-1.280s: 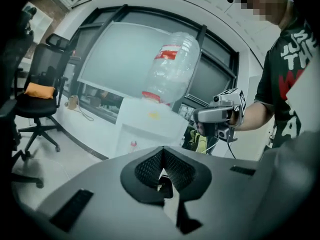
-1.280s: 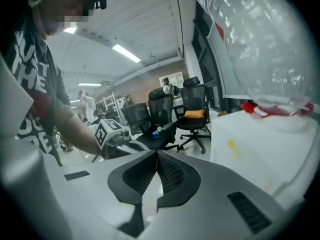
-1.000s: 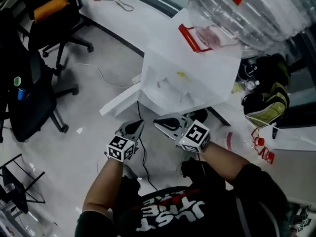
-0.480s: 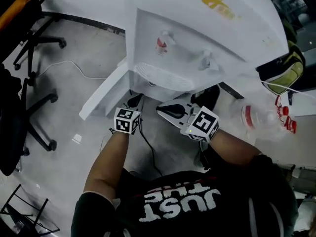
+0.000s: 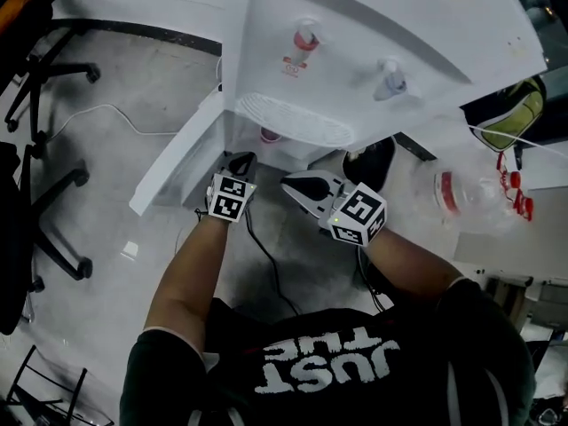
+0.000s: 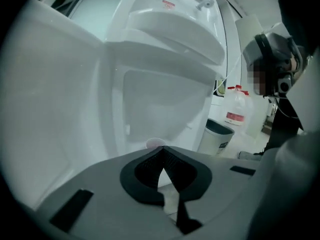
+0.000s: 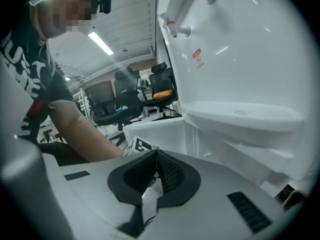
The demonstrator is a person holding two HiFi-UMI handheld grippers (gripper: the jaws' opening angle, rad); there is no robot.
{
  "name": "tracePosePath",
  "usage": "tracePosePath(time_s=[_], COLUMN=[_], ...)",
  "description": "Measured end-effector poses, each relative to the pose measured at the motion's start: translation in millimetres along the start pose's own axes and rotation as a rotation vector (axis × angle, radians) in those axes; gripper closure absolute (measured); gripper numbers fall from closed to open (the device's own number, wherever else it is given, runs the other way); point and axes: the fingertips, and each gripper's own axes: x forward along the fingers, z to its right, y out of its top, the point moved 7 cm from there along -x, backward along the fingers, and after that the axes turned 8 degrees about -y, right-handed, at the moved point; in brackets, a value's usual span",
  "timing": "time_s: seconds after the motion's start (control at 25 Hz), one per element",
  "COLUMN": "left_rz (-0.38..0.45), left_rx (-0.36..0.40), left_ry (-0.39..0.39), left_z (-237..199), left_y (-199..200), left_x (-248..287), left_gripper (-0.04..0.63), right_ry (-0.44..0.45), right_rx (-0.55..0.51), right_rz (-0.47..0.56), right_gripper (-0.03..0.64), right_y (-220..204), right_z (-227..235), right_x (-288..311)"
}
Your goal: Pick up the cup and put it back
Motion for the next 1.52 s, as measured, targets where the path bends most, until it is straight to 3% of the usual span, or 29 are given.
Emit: tracePosePath(time_s=[0.32,0.56,0.92,1.12,1.24,1.4,1.52], left_rz=[-0.149,-0.322,-0.549,-0.609,-0.614,-0.573,-0.57], left_rx=[0.245,0.481,0.735,0.752,0.732,0.652,0.626], left_ry=[-0.043,-0.088,-0.084,-0.053,-0.022,-0.026,-0.043], left_z=[-7.0,-8.8,-15.8,-7.2,-12.8,-12.9,-11.3], left_y=[-3.7,-12.8,-38.1,-14.2,-10.6,-5.2,-24.7], left_x=[61.8,107.6,160.9,156.1,156.0,147.5,146.7], left_gripper=[0.584,0.455,0.439,0.447,0.568,0.572,0.572], right_ry=[-0.115,-0.163,-0.202,-0.218,-0.21,-0.197,-0.181], right_rx=[0.065,0.11,0.166,0.18,0.178,0.179,0.169], right_rz=[0.003,-0.017,-0.042,-0.046,-0.044,-0.04,-0.036], right_gripper=[0.583,0.583,0.583,0.583,0.583,0.583,0.583], right_y=[-33.7,-55.1,-86.4,-91.5,-91.4,-90.5,-86.2], right_z=[34.8,57.4,78.1,82.9,81.1,78.9,75.9], right_x=[-3.2,-12.8,-41.6,-49.8,-48.3,-45.8,-41.0])
